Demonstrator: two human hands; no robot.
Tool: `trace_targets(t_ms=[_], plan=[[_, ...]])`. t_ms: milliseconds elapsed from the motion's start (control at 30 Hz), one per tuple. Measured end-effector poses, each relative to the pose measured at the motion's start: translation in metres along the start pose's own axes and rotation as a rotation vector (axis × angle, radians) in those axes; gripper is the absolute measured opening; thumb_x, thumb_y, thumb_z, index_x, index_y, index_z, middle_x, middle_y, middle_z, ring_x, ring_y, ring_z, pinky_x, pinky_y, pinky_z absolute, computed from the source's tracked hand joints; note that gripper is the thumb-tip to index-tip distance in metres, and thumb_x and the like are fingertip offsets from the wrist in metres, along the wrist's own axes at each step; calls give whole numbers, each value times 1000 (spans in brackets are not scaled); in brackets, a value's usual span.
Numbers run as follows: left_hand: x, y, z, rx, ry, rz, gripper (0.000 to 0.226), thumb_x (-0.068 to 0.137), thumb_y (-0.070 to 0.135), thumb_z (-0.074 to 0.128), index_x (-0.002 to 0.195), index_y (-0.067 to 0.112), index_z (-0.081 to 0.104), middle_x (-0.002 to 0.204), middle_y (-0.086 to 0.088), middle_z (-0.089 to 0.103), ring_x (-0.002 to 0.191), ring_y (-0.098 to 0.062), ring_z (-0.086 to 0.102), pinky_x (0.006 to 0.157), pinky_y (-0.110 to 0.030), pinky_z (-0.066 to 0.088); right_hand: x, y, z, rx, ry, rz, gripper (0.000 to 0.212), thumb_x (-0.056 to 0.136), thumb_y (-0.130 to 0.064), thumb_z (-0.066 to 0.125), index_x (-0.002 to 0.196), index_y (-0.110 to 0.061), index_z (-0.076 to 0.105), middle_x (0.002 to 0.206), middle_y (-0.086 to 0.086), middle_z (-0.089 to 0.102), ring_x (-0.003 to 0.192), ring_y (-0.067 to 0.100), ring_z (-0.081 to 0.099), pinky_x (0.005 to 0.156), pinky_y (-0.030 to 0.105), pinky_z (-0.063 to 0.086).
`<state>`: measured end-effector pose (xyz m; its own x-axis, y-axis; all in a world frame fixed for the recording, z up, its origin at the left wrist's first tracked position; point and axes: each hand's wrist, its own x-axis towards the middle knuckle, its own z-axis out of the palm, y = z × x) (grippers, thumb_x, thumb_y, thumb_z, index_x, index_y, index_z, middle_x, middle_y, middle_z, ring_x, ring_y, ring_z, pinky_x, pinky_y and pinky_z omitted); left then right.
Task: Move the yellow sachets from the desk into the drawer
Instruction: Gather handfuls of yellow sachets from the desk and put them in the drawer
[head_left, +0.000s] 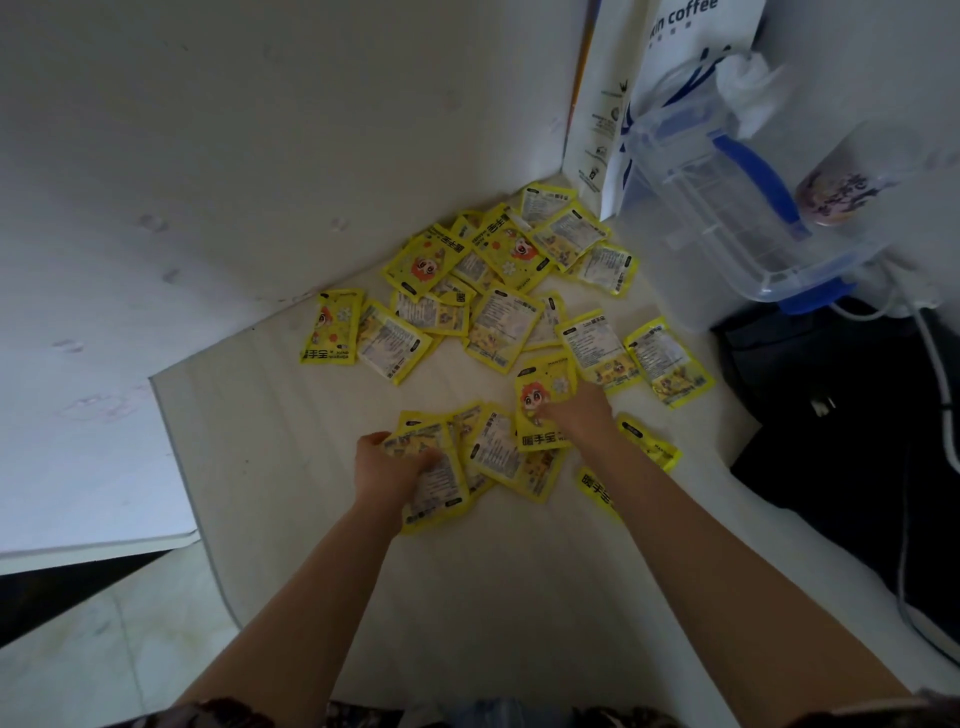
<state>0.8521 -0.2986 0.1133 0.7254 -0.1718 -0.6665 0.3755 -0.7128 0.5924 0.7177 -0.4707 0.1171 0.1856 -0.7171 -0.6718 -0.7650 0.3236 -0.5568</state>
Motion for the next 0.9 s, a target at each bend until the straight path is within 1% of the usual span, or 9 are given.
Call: trace_targets(t_ms=[67, 133, 200, 267, 367, 533, 600, 733, 900], plan=[[-3, -4, -2, -36, 3, -54, 65, 60, 16, 90, 113, 9, 53, 106, -9, 64, 91, -27, 65, 82, -42, 57, -7, 3, -11, 61, -43, -75, 38, 80, -19, 74, 116, -13, 63, 109, 7, 67, 103, 28, 63, 85, 41, 53], [-7, -7, -3, -82, -21, -87, 38, 62, 11, 88, 89, 7, 61, 92, -12, 68, 76, -26, 67, 72, -37, 57, -14, 9, -21, 64, -106, -149, 8, 85, -20, 70, 92, -16, 66, 83, 1, 66, 81, 20, 63, 68, 33, 50], [-12, -9, 0, -114, -50, -86, 25, 63, 4, 85, 75, 10, 64, 84, -15, 70, 70, -27, 67, 70, -38, 58, -23, 14, -25, 10, -183, -178, 13, 87, -25, 69, 80, -15, 63, 72, -1, 60, 67, 15, 58, 57, 26, 43], [-16, -9, 3, -113, -57, -74, 22, 62, 3, 85, 71, 9, 66, 82, -17, 70, 73, -30, 69, 72, -43, 59, -25, 21, -21, -147, -267, -196, 31, 83, -37, 70, 91, -8, 68, 85, 9, 69, 79, 24, 65, 63, 31, 47], [-20, -6, 9, -104, -41, -63, 21, 59, 8, 86, 69, 10, 68, 81, -18, 72, 76, -33, 71, 73, -51, 59, -28, 31, -10, -304, -283, -233, 42, 77, -50, 69, 101, -16, 69, 104, 9, 69, 102, 32, 62, 89, 43, 50], [-27, 6, 21, -131, -40, -69, 22, 62, 8, 85, 64, 12, 64, 73, -12, 68, 75, -31, 69, 73, -51, 59, -37, 36, -1, -513, -191, -318, 62, 86, -42, 64, 138, -13, 47, 146, 8, 35, 132, 36, 31, 109, 42, 28], [-28, 10, 27, -166, -57, -91, 22, 62, 7, 85, 66, 12, 64, 75, -12, 68, 77, -31, 69, 75, -51, 59, -35, 41, 3, -555, -144, -324, 65, 87, -43, 64, 140, -12, 43, 149, 7, 28, 132, 35, 30, 110, 41, 31], [-29, 16, 34, -240, -69, -143, 24, 67, 3, 83, 69, 11, 61, 72, -8, 65, 70, -27, 66, 76, -45, 59, -34, 48, 9, -549, -99, -282, 56, 88, -44, 60, 132, -11, 49, 141, 14, 33, 126, 35, 39, 104, 40, 38], [-30, 18, 39, -260, -57, -148, 23, 68, 2, 82, 70, 10, 60, 72, -9, 64, 65, -26, 65, 62, -38, 57, -30, 51, 9, -589, -84, -200, 53, 87, -52, 57, 124, -16, 54, 131, 19, 44, 124, 38, 39, 102, 44, 37]])
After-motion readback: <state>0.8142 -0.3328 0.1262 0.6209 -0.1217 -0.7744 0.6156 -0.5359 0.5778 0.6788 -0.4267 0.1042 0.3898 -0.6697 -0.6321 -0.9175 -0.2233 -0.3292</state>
